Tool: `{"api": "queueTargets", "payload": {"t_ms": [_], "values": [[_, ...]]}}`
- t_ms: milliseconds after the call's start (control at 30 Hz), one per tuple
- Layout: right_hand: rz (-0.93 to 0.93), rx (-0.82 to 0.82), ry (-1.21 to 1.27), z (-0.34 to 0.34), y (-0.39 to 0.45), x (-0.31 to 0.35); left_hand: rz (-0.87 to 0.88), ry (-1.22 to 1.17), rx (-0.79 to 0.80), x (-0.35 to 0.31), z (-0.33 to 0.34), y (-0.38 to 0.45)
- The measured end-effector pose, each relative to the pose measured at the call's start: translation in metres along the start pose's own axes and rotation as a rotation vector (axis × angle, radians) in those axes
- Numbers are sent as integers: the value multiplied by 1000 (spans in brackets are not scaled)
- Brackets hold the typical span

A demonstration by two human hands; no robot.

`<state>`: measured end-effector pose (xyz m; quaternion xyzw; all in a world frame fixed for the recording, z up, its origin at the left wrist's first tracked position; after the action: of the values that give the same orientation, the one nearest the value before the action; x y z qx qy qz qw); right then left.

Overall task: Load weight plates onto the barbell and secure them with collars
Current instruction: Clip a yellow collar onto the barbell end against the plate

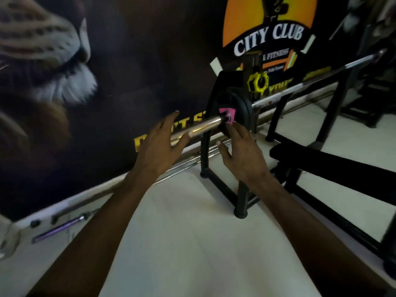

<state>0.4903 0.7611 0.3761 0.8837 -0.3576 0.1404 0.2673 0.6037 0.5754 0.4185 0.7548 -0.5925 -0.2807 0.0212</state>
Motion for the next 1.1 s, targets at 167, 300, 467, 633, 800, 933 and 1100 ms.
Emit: {"api": "queueTargets", "payload": {"t_ms": [167, 300, 467, 633, 800, 933, 1100], "values": [[108, -87, -20, 2, 45, 16, 160, -128, 134, 44, -14, 77], [189, -153, -28, 1, 64, 21, 274, -209, 160, 55, -11, 131], [272, -220, -75, 2, 92, 10, 397, -240, 238, 57, 17, 196], [344, -308, -147, 1, 129, -17, 511, -303, 309, 43, 55, 253], [500, -319, -116, -3, 172, -64, 608, -308, 337, 29, 93, 308], [563, -359, -28, -14, 205, -97, 612, -295, 379, 21, 119, 347], [649, -363, 79, -22, 234, -136, 671, -228, 508, 12, 153, 364]]}}
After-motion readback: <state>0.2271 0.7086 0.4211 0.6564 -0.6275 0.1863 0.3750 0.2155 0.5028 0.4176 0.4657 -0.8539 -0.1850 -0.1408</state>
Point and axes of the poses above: each hand's wrist, its own y-axis towards the middle knuckle, its own z-axis out of the palm, x = y × z, the point moved 8 cm from there along y, towards the middle knuckle, and after that the axes turned 9 degrees about x, right-handed, at the moved point
